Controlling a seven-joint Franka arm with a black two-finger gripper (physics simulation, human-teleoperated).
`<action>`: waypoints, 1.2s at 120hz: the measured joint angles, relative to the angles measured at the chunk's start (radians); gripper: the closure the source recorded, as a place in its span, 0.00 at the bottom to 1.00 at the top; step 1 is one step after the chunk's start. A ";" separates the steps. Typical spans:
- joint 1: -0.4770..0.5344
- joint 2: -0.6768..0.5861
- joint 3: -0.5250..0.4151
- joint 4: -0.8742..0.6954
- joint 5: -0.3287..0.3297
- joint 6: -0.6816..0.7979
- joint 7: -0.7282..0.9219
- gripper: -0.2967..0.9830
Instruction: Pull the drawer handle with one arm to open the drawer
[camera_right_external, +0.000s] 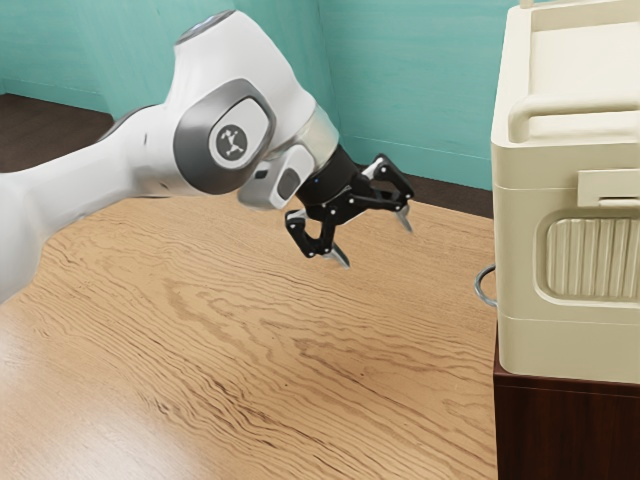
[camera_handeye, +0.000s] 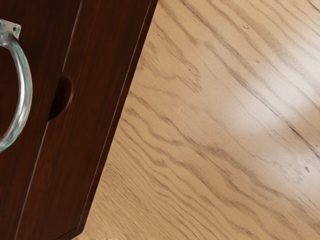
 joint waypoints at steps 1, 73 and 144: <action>0.000 0.000 0.000 0.000 0.000 0.001 -0.001 0.23; -0.074 -0.005 -0.005 -0.030 -0.006 0.043 -0.021 0.23; -0.117 0.020 -0.006 -0.102 0.002 0.203 0.003 0.23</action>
